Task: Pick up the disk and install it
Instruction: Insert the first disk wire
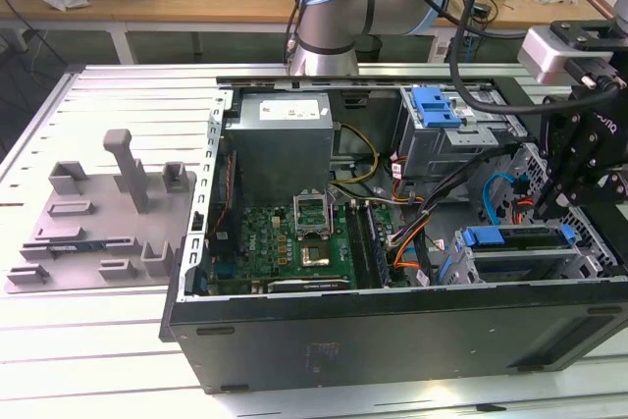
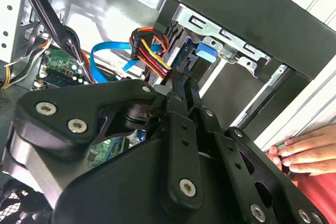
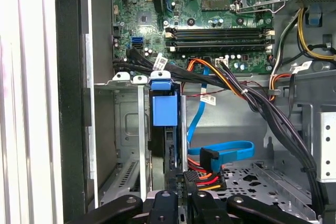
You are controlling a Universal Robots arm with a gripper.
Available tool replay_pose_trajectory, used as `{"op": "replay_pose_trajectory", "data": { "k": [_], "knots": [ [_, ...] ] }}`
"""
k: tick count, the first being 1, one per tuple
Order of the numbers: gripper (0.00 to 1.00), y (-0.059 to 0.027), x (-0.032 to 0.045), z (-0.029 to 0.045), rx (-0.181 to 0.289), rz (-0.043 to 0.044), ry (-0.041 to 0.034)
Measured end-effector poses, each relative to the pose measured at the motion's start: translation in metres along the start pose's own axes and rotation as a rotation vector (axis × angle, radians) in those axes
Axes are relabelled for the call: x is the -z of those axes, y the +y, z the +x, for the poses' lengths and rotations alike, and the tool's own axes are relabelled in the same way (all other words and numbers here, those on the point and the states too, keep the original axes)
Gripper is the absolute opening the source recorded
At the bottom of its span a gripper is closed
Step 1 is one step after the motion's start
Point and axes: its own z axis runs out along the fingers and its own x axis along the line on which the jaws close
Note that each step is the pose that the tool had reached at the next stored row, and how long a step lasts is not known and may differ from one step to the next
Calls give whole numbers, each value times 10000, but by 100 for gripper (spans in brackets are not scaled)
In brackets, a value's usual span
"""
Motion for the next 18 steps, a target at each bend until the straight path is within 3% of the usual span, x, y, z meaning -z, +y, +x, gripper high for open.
{"op": "replay_pose_trajectory", "data": {
  "k": [18],
  "knots": [
    [17, -1, -37, 23, 1, -2, -66]
  ]
}}
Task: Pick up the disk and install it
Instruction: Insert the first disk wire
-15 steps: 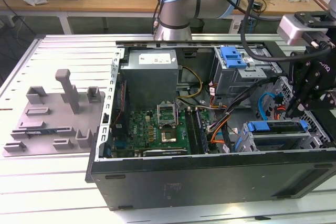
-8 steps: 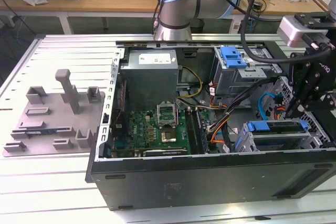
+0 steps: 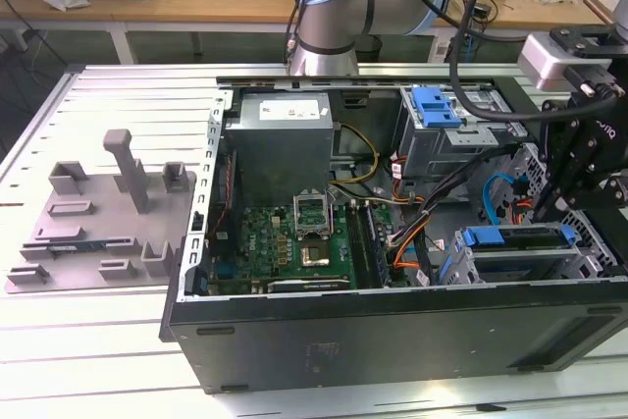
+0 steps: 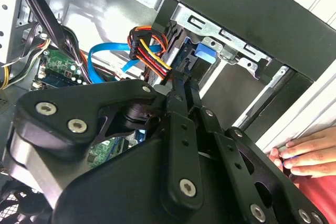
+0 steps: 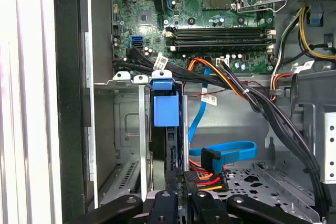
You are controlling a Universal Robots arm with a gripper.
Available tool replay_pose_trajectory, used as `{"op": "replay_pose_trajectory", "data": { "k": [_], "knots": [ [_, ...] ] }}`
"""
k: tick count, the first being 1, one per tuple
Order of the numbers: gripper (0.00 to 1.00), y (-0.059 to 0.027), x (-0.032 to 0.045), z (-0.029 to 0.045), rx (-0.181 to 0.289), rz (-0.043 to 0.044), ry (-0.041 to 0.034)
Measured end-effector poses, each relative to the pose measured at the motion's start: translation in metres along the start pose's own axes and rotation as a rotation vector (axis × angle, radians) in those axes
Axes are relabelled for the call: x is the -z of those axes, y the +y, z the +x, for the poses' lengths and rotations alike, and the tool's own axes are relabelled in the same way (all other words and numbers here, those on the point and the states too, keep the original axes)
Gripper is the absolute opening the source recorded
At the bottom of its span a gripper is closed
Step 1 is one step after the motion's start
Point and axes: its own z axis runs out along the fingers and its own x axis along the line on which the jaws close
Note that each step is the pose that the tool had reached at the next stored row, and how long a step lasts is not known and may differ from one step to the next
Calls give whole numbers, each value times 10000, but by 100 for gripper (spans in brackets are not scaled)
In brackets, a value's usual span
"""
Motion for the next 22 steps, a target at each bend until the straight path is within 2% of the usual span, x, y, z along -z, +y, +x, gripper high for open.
{"op": "replay_pose_trajectory", "data": {
  "k": [22],
  "knots": [
    [17, 0, -55, 19, 2, -2, -71]
  ]
}}
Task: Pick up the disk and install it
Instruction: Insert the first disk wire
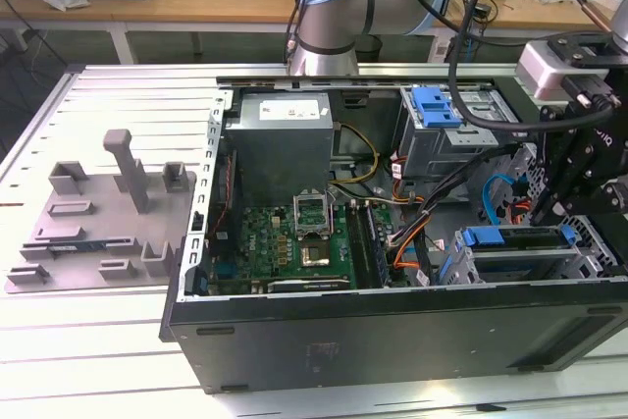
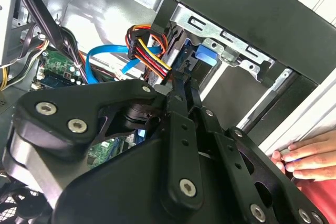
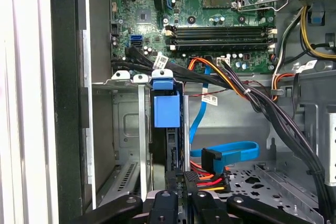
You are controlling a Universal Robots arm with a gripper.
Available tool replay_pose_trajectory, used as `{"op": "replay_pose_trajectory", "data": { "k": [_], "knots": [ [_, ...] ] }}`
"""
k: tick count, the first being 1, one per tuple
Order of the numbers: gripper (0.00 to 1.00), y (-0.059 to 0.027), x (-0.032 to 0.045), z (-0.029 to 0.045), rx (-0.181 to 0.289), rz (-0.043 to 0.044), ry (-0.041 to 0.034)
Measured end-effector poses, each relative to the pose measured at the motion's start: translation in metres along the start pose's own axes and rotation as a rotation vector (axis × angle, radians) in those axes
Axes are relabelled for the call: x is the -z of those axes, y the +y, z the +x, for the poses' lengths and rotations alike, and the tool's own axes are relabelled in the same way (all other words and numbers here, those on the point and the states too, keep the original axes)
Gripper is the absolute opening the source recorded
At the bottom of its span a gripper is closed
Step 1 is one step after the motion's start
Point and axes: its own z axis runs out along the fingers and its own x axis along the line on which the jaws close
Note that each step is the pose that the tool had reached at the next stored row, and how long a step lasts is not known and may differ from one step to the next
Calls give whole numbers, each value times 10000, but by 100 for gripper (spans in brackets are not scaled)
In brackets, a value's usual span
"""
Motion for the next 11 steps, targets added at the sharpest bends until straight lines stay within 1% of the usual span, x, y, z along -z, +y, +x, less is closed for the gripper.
{"op": "replay_pose_trajectory", "data": {
  "k": [11],
  "knots": [
    [17, 0, -24, 3, 0, -1, -12]
  ]
}}
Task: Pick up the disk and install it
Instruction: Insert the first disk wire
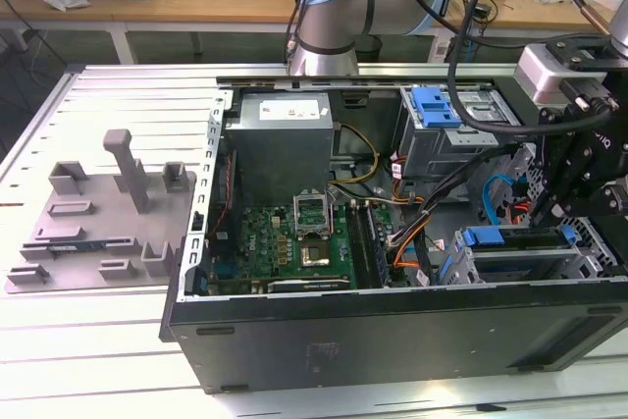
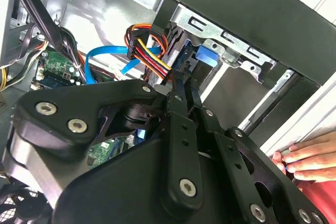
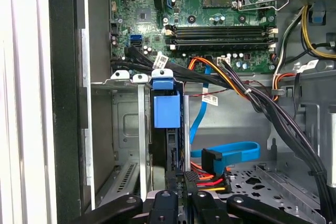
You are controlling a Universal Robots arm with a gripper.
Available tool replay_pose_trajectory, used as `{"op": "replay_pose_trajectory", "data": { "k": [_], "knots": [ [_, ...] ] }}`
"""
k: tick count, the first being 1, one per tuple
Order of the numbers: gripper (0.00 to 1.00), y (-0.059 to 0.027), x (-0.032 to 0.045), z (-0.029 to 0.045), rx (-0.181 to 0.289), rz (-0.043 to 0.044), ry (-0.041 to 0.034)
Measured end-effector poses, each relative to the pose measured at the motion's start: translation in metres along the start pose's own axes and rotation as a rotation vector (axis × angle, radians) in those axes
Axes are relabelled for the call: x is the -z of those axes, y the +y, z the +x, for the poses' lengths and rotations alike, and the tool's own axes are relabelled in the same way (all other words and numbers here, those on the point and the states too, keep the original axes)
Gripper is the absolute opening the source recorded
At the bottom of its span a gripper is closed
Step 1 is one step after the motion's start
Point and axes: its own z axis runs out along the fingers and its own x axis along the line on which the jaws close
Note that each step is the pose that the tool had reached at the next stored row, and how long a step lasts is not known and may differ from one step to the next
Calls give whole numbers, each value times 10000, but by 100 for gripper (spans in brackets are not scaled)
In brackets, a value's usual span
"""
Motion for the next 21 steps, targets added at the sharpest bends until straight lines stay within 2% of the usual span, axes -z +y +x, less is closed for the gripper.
{"op": "replay_pose_trajectory", "data": {
  "k": [21],
  "knots": [
    [17, -5, -48, 2, 0, 0, -36]
  ]
}}
